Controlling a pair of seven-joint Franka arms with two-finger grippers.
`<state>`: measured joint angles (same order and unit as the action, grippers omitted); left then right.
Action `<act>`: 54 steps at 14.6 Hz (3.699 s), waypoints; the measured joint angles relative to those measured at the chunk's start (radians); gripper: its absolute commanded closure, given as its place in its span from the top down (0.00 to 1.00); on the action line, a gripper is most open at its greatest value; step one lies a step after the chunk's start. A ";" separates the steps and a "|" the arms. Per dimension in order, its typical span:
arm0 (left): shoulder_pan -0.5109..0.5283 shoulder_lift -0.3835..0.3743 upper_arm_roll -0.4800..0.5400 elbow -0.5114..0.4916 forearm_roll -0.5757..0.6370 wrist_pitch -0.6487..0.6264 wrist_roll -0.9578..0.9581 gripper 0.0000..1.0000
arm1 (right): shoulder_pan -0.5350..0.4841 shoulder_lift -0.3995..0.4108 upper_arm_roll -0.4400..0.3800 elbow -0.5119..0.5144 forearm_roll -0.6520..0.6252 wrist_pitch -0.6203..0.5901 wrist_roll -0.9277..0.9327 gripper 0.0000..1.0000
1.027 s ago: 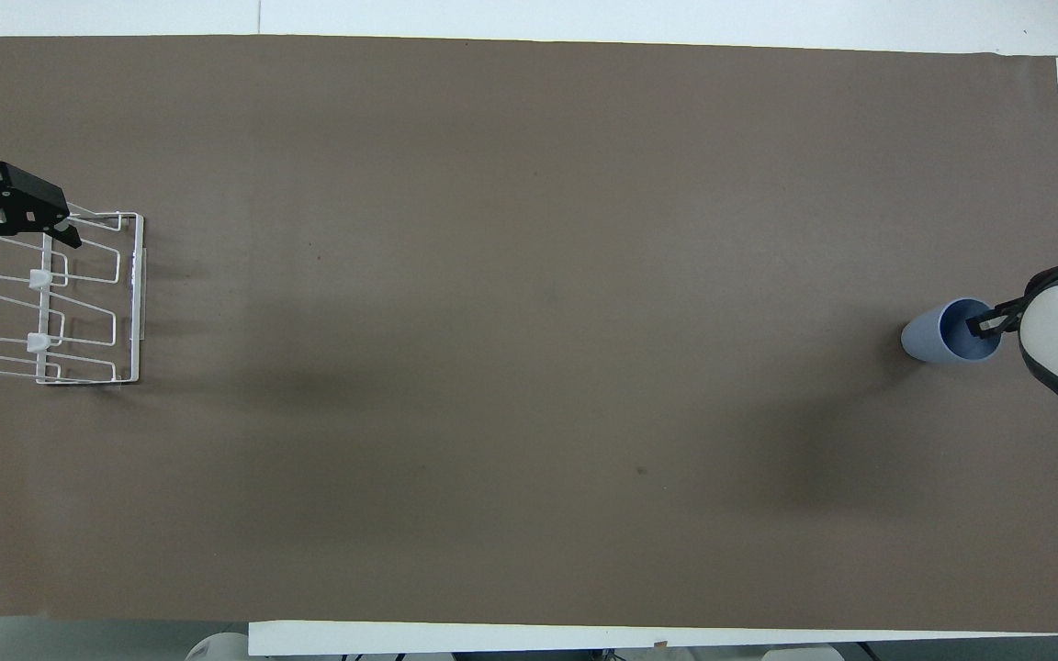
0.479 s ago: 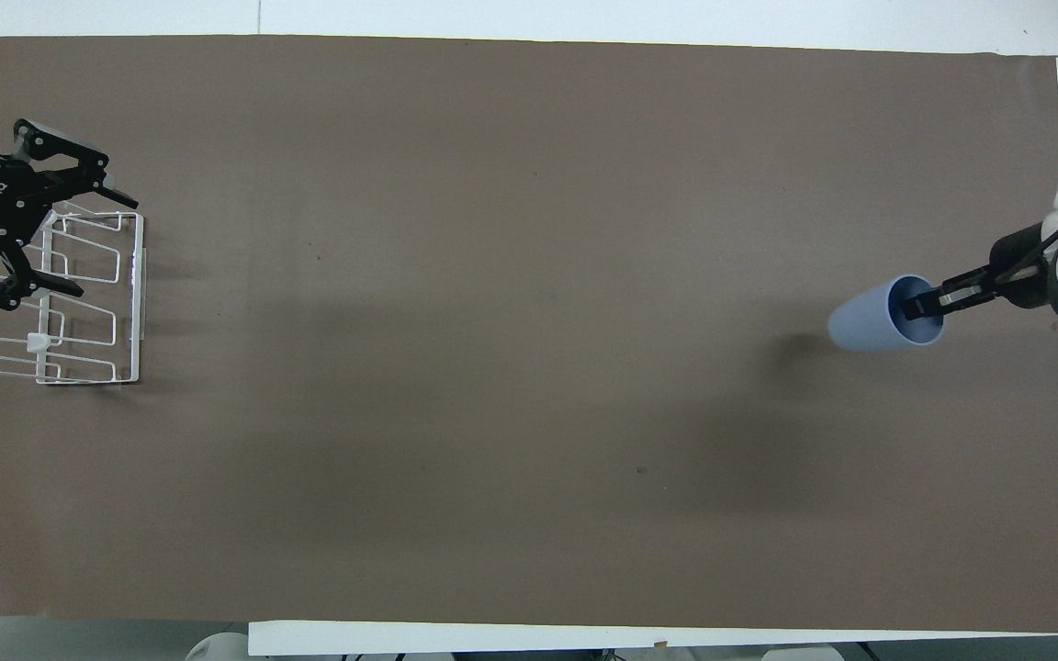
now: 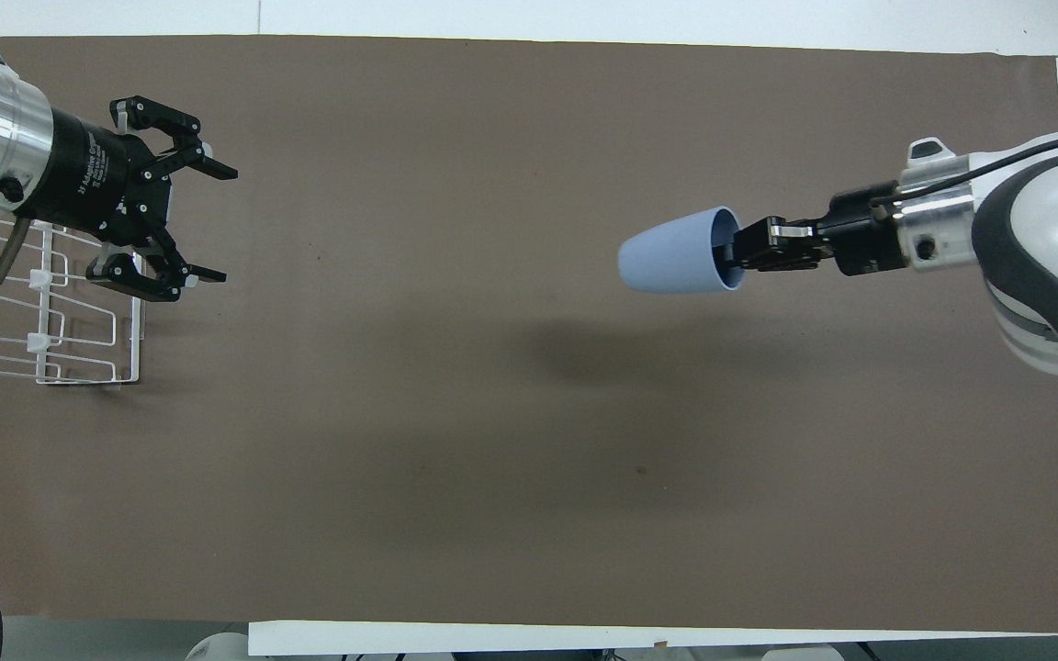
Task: Hang cup on cup holder
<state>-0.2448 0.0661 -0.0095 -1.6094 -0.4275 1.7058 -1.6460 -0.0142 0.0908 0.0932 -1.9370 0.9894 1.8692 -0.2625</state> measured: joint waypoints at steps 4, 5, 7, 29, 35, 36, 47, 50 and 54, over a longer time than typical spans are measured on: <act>-0.050 0.000 -0.001 -0.019 -0.091 0.091 -0.064 1.00 | 0.185 0.004 0.002 -0.001 0.186 0.196 0.173 0.00; -0.081 0.000 -0.001 -0.029 -0.097 0.115 -0.083 0.99 | 0.232 0.006 0.002 -0.001 0.224 0.249 0.206 0.00; -0.136 0.000 -0.003 -0.052 -0.117 0.149 -0.105 0.99 | 0.304 0.010 0.002 -0.001 0.280 0.316 0.261 0.00; -0.203 0.030 0.013 -0.120 0.052 0.170 -0.149 0.00 | 0.355 0.011 -0.013 0.010 0.277 0.420 0.370 0.99; -0.179 0.038 0.011 -0.127 0.557 -0.017 -0.162 0.00 | 0.033 -0.055 -0.027 0.058 -0.201 0.152 0.353 0.99; -0.197 0.048 0.010 -0.129 0.669 -0.074 -0.156 0.00 | -0.005 -0.076 -0.027 0.061 -0.301 0.105 0.348 0.99; -0.291 0.455 0.081 -0.022 1.619 -0.526 -0.339 0.00 | -0.065 -0.175 -0.003 0.395 -1.041 -0.495 0.315 0.99; -0.285 0.547 0.133 0.056 1.687 -0.564 -0.361 0.00 | -0.057 -0.163 0.000 0.391 -1.058 -0.499 0.315 0.99; -0.285 0.657 0.163 0.161 1.701 -0.583 -0.421 0.00 | -0.059 -0.160 -0.002 0.374 -1.058 -0.497 0.315 0.99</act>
<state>-0.5299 0.7227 0.1539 -1.4481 1.2740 1.1232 -2.0667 -0.0735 -0.0696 0.0911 -1.5628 -0.0682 1.3726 0.0530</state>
